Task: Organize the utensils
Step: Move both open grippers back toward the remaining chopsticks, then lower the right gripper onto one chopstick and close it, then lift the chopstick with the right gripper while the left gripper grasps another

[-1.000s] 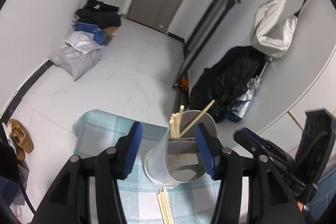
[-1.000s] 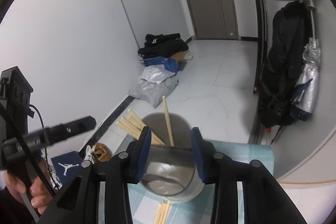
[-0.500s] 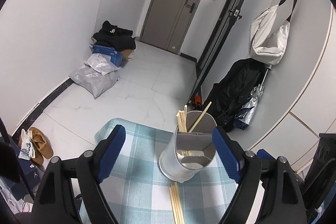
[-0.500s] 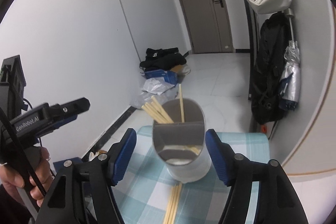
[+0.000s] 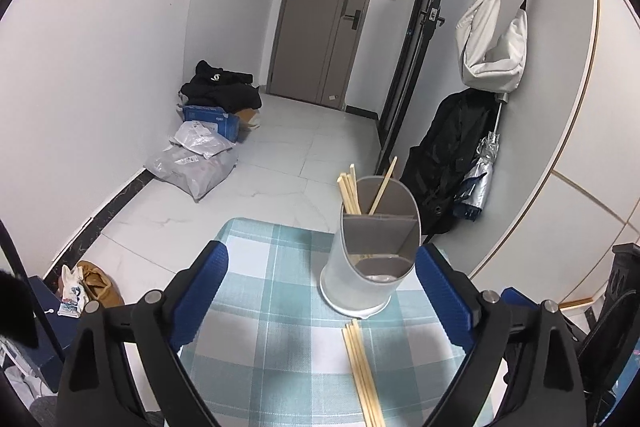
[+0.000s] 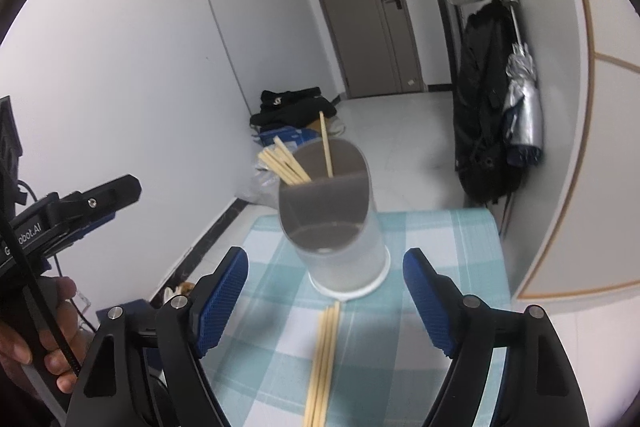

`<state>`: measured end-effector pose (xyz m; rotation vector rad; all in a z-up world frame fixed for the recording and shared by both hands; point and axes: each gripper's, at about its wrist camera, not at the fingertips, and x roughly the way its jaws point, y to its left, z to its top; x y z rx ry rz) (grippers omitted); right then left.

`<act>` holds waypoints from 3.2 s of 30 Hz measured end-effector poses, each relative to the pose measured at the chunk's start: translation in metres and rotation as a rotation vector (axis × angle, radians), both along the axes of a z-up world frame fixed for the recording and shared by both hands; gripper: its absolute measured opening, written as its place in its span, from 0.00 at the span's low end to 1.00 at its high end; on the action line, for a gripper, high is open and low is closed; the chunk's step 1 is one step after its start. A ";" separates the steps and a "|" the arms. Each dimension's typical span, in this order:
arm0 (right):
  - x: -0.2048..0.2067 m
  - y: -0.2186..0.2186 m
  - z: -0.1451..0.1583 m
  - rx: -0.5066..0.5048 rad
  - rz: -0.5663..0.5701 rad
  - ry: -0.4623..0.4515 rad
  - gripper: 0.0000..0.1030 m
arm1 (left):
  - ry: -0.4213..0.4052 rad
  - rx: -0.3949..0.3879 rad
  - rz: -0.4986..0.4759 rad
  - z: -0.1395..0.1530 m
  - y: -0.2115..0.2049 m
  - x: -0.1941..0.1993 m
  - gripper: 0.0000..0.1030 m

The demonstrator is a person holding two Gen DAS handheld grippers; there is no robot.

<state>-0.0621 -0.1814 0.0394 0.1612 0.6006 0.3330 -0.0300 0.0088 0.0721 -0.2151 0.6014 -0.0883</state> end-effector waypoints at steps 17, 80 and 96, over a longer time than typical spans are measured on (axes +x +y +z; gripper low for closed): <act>-0.002 -0.009 -0.065 -0.097 -0.049 0.144 0.78 | 0.117 -0.019 0.077 -0.068 0.021 0.002 0.90; 0.025 0.074 -0.141 -0.395 0.255 0.551 0.08 | 0.323 -0.195 0.124 -0.092 0.065 0.038 0.90; 0.079 0.101 -0.144 -0.396 0.252 0.533 0.06 | 0.342 -0.104 0.153 -0.100 0.060 0.043 0.90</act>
